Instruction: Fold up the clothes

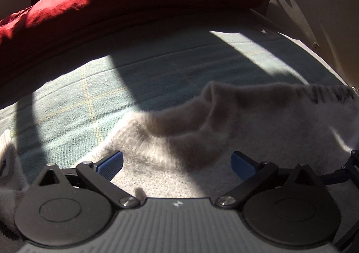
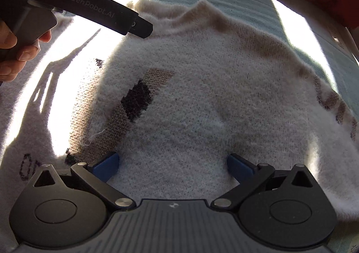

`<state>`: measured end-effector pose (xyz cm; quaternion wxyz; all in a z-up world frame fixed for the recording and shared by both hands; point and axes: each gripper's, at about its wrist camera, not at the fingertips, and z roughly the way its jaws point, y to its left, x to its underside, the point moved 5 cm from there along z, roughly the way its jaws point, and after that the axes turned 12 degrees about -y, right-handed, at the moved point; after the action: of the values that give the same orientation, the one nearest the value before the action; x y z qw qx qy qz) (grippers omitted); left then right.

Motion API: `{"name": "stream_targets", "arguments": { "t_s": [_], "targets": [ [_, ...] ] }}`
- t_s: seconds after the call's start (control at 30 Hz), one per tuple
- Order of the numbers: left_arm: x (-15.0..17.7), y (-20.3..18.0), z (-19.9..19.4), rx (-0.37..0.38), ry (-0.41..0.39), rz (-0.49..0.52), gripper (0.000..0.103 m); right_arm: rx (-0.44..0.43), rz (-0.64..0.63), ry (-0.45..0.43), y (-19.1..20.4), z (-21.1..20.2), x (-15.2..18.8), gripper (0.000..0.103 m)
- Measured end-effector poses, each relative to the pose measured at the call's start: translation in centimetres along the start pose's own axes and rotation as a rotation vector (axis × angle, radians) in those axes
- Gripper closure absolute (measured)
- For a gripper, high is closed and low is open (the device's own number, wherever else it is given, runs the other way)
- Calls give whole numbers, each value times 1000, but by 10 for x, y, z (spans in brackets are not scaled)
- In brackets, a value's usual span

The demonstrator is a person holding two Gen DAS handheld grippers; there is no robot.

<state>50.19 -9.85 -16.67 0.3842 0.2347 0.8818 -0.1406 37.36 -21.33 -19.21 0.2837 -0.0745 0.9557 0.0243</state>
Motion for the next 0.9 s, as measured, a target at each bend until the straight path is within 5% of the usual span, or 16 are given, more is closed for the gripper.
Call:
{"name": "stream_targets", "arguments": {
  "t_s": [0.2,0.4,0.6,0.73,0.9],
  "targets": [
    [-5,18,31,-35,38,-89,1,-4,0,-24,1,-1,4,0],
    [-10,16,-9,-24,14,-118,2,-4,-3,-24,1,-2,5,0],
    [30,20,-71,-28,38,-186,2,0,-6,-26,0,-1,2,0],
    [67,31,-77,-58,92,-251,2,8,-12,-18,0,0,0,0],
    [74,34,-79,-75,90,-230,3,17,-12,21,1,-1,-4,0]
  ]
}}
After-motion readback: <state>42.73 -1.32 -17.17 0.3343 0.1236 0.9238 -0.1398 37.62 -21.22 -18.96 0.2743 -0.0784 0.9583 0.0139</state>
